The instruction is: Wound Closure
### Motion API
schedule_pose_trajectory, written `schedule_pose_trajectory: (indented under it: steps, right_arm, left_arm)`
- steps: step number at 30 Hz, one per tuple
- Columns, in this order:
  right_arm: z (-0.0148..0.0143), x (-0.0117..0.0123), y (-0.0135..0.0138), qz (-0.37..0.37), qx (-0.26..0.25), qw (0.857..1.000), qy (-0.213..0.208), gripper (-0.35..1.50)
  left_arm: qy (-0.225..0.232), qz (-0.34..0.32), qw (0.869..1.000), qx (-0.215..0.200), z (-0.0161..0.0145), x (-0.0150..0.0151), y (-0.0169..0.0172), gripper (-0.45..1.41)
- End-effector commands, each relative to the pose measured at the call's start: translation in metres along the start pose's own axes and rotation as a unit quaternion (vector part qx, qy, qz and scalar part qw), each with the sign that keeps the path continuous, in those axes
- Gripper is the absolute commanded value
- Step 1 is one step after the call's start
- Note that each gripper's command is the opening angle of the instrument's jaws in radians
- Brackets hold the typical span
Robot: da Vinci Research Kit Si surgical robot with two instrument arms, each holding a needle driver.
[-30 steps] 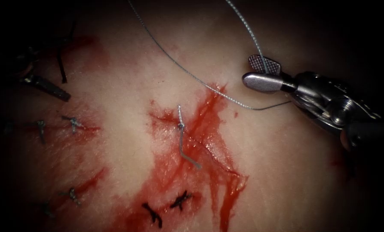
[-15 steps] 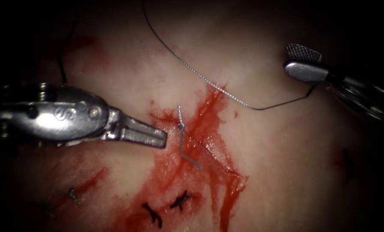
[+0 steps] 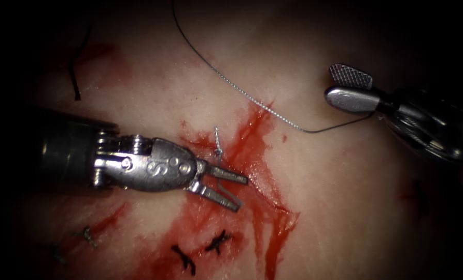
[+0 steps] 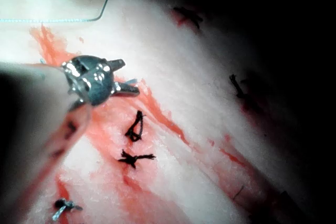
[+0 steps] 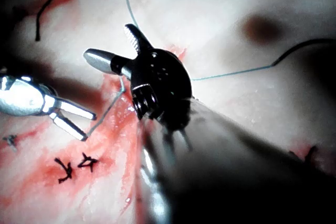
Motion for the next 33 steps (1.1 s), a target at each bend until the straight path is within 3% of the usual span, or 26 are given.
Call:
schedule_pose_trajectory:
  steps: [1, 9, 17, 20, 22, 23, 28, 31, 33]
  right_arm:
    - [0.0008, -0.0003, 0.0000, -0.001, 0.000, 1.000, 0.001, 1.32]
    - [0.0008, -0.0003, 0.0000, -0.001, 0.001, 1.000, 0.001, 1.33]
    - [0.0008, -0.0003, -0.0002, -0.001, 0.001, 1.000, 0.000, 1.33]
    - [0.0008, -0.0003, -0.0004, 0.000, 0.001, 1.000, 0.000, 1.35]
    - [0.0008, -0.0003, -0.0005, 0.000, 0.001, 1.000, 0.000, 1.35]
    - [0.0008, -0.0003, -0.0006, 0.000, 0.001, 1.000, 0.000, 1.35]
    - [0.0011, -0.0005, -0.0005, -0.001, 0.000, 1.000, 0.001, 1.33]
    - [0.0014, -0.0017, -0.0001, -0.007, 0.001, 1.000, 0.001, 1.30]
    - [0.0016, -0.0038, 0.0006, -0.043, 0.047, 0.998, -0.028, 1.15]
  left_arm:
    - [-0.011, 0.000, 1.000, 0.000, 0.0004, -0.0001, 0.0001, 0.54]
    - [-0.033, -0.004, 0.999, 0.011, 0.0007, -0.0002, -0.0002, 0.52]
    - [-0.045, -0.001, 0.999, 0.018, 0.0017, -0.0013, -0.0008, 0.34]
    - [-0.052, 0.000, 0.998, 0.019, 0.0022, -0.0018, -0.0009, 0.10]
    - [-0.054, 0.001, 0.998, 0.018, 0.0023, -0.0021, -0.0009, -0.37]
    - [-0.054, -0.002, 0.998, 0.018, 0.0022, -0.0021, -0.0009, -0.45]
    - [-0.053, -0.115, 0.991, 0.035, 0.0016, -0.0019, -0.0020, -0.45]
    - [-0.007, -0.153, 0.985, 0.080, 0.0005, -0.0030, -0.0043, -0.45]
    - [0.042, -0.200, 0.971, 0.124, -0.0010, -0.0044, -0.0068, -0.45]
